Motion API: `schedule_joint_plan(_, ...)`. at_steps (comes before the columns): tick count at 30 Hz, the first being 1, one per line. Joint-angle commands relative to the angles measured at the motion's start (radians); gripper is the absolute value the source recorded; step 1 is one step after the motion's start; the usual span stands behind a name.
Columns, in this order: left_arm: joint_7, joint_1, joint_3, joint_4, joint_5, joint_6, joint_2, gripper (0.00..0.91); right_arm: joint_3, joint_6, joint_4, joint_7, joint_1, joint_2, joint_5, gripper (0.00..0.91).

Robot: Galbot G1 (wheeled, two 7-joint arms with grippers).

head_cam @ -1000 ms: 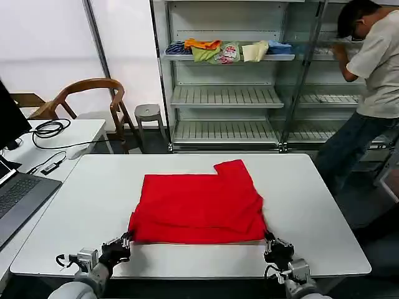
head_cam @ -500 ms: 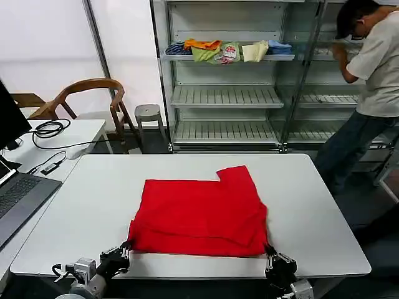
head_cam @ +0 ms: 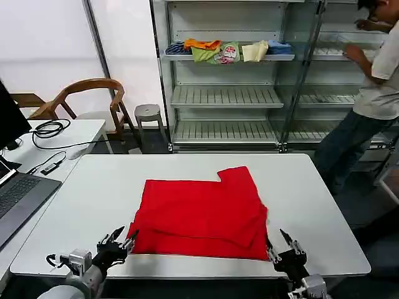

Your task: Fold and organize the clothes.

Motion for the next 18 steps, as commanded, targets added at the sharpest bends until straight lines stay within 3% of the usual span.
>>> schedule_joint_plan(1,-0.021,-0.244,0.089,0.138,-0.015,-0.025,0.014,0.907,-0.071,-0.089,-0.184,0.029,0.378,0.038,0.072,0.907)
schedule_joint_plan(10,-0.031,-0.474,0.183,0.367,-0.031,-0.027,0.012,0.907,-0.164,-0.173,-0.477,0.032,0.73,0.109,0.071,0.907)
schedule_joint_plan(18,-0.021,-0.608,0.237,0.541,-0.03,-0.048,0.013,0.907,-0.219,-0.19,-0.724,0.015,0.902,0.208,0.058,0.907)
